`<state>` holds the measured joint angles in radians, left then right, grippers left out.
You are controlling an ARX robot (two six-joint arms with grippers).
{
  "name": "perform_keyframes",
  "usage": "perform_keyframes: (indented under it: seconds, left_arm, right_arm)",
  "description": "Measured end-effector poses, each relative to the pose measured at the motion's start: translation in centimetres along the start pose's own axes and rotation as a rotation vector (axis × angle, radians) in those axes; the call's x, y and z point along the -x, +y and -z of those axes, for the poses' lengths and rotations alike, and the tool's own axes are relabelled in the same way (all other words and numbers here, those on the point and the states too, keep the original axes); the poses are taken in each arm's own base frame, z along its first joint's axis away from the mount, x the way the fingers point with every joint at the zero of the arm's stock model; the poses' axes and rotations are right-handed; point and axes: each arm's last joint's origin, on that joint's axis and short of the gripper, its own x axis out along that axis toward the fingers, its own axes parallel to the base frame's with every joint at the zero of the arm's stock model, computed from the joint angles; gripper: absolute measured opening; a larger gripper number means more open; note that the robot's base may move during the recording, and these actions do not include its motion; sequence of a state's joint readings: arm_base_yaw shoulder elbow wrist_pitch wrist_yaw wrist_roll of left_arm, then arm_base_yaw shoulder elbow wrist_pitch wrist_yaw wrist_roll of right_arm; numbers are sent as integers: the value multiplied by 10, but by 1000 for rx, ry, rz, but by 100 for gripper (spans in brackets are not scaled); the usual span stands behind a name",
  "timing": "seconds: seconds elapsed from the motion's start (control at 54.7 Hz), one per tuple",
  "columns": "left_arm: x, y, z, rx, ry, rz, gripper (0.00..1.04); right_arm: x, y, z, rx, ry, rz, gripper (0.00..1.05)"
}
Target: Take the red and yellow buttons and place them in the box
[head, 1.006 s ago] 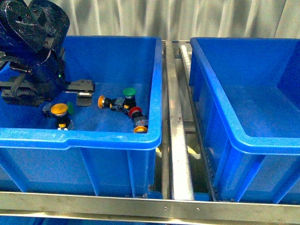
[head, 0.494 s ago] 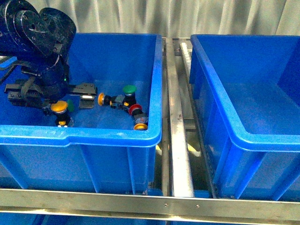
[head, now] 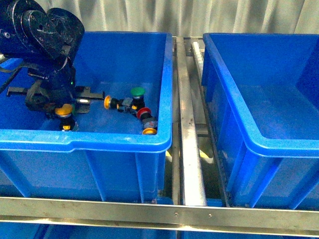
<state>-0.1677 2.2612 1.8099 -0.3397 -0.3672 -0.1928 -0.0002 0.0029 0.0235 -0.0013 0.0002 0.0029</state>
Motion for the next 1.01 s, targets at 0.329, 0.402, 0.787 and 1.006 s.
perform_keyframes:
  seconds: [0.329, 0.402, 0.787, 1.006]
  left_arm:
    - [9, 7, 1, 23, -17, 66, 35]
    - [20, 14, -1, 50, -44, 134, 35]
    - [110, 108, -3, 190, -385, 588, 35]
    - [109, 132, 61, 364, -399, 1086, 35]
  right_arm:
    - [0, 0, 0, 0, 0, 0, 98]
    - [0, 0, 0, 0, 0, 0, 98]
    - [0, 0, 0, 0, 0, 0, 98]
    - [0, 0, 0, 0, 0, 0, 98]
